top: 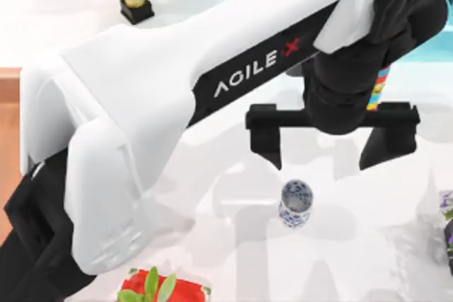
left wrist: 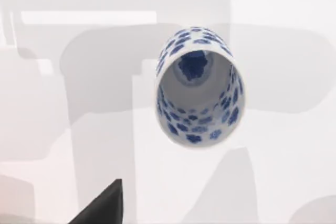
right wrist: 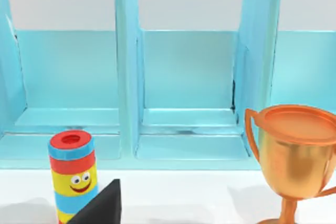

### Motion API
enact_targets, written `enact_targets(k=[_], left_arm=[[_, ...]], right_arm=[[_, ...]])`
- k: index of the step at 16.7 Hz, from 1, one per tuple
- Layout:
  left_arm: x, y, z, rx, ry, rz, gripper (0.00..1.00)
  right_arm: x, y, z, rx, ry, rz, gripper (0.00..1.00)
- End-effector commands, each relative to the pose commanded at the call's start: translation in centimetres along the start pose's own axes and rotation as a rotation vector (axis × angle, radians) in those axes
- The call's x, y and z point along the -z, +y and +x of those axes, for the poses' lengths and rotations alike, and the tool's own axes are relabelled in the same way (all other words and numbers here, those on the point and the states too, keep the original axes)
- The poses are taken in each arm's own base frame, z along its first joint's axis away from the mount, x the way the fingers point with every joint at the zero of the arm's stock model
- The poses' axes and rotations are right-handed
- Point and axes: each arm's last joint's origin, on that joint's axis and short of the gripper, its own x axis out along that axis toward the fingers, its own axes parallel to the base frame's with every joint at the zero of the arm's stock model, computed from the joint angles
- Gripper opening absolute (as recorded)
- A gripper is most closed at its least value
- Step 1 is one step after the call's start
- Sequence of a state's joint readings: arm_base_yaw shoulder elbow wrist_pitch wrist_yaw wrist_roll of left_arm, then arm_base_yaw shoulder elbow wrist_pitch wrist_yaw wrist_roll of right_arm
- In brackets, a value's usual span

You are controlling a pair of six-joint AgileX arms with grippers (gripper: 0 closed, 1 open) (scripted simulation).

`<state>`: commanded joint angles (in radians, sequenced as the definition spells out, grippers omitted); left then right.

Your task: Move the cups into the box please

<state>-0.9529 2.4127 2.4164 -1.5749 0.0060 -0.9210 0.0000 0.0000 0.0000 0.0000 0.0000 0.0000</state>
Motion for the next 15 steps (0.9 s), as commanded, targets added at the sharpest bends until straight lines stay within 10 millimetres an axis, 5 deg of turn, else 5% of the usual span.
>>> enact_targets(k=[4, 11, 15], left_arm=[[-0.2, 0.0, 0.8, 0.002, -0.002, 0.000, 1.00], [-0.2, -0.1, 8.7, 0.000, 0.000, 0.000, 1.00], [0.0, 0.0, 10.0, 0.000, 0.000, 0.000, 1.00]], right_arm=[[0.0, 0.0, 0.0, 0.000, 0.000, 0.000, 1.00], [0.0, 0.0, 0.0, 0.000, 0.000, 0.000, 1.00], [0.0, 0.0, 0.0, 0.000, 0.000, 0.000, 1.00]])
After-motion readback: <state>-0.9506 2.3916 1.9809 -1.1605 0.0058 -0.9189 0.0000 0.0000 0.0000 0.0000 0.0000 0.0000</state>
